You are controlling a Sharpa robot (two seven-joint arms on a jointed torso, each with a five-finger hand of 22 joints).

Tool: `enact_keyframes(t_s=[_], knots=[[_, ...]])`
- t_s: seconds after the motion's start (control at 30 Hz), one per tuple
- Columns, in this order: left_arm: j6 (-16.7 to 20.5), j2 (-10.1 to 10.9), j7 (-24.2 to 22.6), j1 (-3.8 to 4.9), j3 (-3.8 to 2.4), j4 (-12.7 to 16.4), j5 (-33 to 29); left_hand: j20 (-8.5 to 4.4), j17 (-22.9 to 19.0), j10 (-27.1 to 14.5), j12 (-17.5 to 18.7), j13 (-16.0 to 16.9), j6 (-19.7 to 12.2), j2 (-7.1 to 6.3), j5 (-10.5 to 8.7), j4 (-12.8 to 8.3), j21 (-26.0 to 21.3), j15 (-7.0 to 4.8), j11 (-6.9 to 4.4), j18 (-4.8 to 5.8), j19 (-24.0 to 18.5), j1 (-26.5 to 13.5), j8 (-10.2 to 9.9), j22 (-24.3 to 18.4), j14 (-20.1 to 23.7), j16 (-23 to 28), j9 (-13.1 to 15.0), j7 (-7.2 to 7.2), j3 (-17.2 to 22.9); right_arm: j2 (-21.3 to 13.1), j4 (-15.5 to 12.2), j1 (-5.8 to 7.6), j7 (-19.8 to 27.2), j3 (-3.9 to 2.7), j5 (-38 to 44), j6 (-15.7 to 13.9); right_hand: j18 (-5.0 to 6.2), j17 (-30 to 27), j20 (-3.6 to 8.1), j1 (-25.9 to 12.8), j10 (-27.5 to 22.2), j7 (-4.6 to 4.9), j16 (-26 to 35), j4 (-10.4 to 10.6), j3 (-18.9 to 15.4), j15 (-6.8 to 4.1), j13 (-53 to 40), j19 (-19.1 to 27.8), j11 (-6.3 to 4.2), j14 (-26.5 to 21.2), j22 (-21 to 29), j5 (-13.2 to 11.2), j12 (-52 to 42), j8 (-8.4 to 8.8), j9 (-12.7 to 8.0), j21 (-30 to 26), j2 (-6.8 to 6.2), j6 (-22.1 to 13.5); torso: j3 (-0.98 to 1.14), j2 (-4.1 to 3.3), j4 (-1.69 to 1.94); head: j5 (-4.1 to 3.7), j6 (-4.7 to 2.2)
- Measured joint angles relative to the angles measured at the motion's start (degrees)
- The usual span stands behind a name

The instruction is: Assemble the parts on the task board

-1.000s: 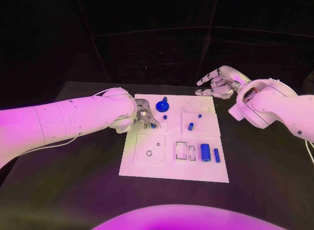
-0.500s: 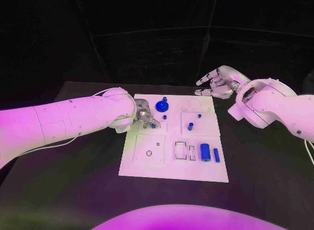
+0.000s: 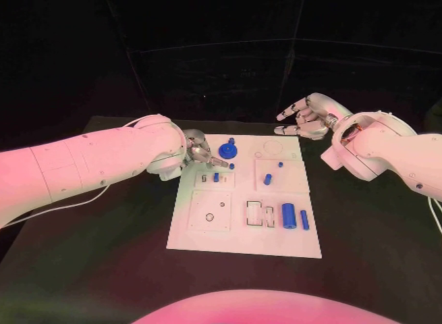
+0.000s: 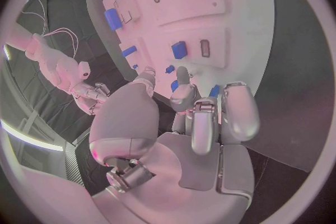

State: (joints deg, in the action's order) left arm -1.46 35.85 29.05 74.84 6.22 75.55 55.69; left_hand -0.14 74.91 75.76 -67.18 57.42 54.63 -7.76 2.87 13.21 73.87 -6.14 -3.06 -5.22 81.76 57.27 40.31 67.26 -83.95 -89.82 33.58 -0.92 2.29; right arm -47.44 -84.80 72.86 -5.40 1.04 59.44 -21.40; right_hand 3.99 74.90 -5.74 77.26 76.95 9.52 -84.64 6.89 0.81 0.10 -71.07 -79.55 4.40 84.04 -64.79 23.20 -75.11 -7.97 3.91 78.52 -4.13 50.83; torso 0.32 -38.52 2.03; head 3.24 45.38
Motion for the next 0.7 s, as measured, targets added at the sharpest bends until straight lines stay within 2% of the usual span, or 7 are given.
enact_keyframes(t_s=[0.03, 0.13, 0.27, 0.37, 0.47, 0.7], knots=[[-0.1, 0.2, 0.0, 0.15, -0.58, 0.0, -0.3, 0.15, 0.0, -0.5, 0.6, -0.8, -0.5, 0.23, 0.0, 0.1, -0.4, 0.0, 0.16, 0.0, -0.2, 0.6, -0.3, -0.5, 0.0, 0.0, 0.0, -0.09, -0.4, 0.0, 0.1, 0.0, 0.0, 0.0, 0.0, 0.0, 0.0, 0.0, 0.0, 0.0, 0.0, -0.19, 0.0, 0.0, 0.0, 0.0, 0.1, 0.0, 0.0, 0.0, 0.1, 0.0, 0.2, 0.0, 0.0, 0.0, 0.0, -0.2, 0.0, 0.0, 0.01, 0.0, -0.07], [-0.6, 0.6, -0.1, 0.51, -1.66, -0.2, -0.9, 0.47, 0.0, -1.3, 1.6, -2.1, -1.2, 0.8, 0.0, 0.0, -1.2, 0.0, 0.51, 0.0, -0.5, 1.8, -0.7, -1.4, 0.0, 0.0, -0.4, -0.52, -0.8, 0.1, 0.3, 0.0, 0.0, 0.0, -0.1, 0.0, 0.0, 0.0, 0.0, 0.0, 0.0, -0.19, 0.0, 0.0, 0.0, 0.0, 0.1, 0.0, 0.0, 0.0, 0.1, 0.0, 0.2, 0.0, 0.0, 0.0, 0.0, -0.2, 0.0, 0.0, 0.03, 0.0, -0.23], [-3.4, 0.7, -0.4, 1.69, -2.57, -2.5, -1.8, 0.74, 0.0, -2.6, 3.1, -4.0, -2.5, 2.39, 0.0, -0.2, -2.2, 0.55, 1.42, 0.0, -1.1, 4.5, -2.4, -2.8, -0.1, 0.0, -1.6, -1.52, -1.2, 0.3, 0.5, 0.0, 0.1, 0.01, -0.2, 0.0, 0.0, 0.0, 0.0, 0.0, 0.0, -0.19, 0.0, 0.0, 0.0, 0.0, 0.1, 0.0, 0.0, 0.0, 0.1, 0.0, 0.2, 0.0, 0.0, 0.0, 0.0, -0.2, 0.03, -0.01, 0.04, 0.1, -0.78], [-5.9, -0.1, -0.7, 2.24, -2.81, -5.6, -2.5, 0.97, 0.0, -3.0, 3.5, -4.8, -4.4, 3.51, 0.0, -0.2, -2.4, 1.05, 1.86, 0.0, -1.4, 5.7, -3.9, -3.0, 0.0, 0.0, -2.6, -2.02, -1.2, 0.3, 0.5, 0.0, 0.1, 0.01, -0.2, 0.0, 0.0, 0.0, 0.0, 0.0, 0.0, -0.19, 0.0, 0.0, 0.0, 0.0, 0.1, 0.0, 0.0, 0.0, 0.1, 0.0, 0.2, 0.0, 0.0, 0.0, 0.0, -0.2, 0.07, -0.06, 0.04, 0.26, -1.26], [-8.3, -1.5, -1.0, 2.47, -2.91, -9.0, -2.7, 1.26, 0.0, -3.4, 3.5, -5.0, -4.9, 4.45, 0.0, -0.2, -2.7, 1.26, 2.25, -0.01, -1.7, 6.6, -4.8, -3.2, 0.0, 0.0, -3.7, -2.44, -1.2, 0.5, 0.6, 0.0, 0.1, 0.01, -0.3, 0.0, 0.0, 0.0, 0.0, 0.0, 0.0, -0.19, 0.0, 0.0, 0.0, 0.0, 0.1, 0.0, 0.0, 0.0, 0.2, 0.0, 0.2, 0.0, 0.0, 0.0, 0.0, -0.2, 0.1, -0.09, 0.03, 0.35, -1.44], [-12.3, -4.4, -2.0, 2.69, -2.87, -15.8, -1.6, 1.66, 0.0, -3.0, 3.2, -4.2, -3.3, 4.71, 0.0, 0.3, -2.6, 1.46, 2.24, -0.01, -1.3, 6.9, -4.8, -2.4, -0.2, 0.0, -4.6, -2.34, -1.7, 0.7, 0.7, 0.0, 0.1, 0.01, -0.3, 0.1, 0.0, 0.0, 0.0, 0.0, -0.2, -0.19, 0.0, 0.0, 0.0, 0.0, 0.2, 0.0, -0.21, 0.0, 0.2, 0.0, 0.2, 0.0, 0.0, 0.0, 0.0, -0.2, 0.07, -0.14, 0.02, 0.47, -1.54]])
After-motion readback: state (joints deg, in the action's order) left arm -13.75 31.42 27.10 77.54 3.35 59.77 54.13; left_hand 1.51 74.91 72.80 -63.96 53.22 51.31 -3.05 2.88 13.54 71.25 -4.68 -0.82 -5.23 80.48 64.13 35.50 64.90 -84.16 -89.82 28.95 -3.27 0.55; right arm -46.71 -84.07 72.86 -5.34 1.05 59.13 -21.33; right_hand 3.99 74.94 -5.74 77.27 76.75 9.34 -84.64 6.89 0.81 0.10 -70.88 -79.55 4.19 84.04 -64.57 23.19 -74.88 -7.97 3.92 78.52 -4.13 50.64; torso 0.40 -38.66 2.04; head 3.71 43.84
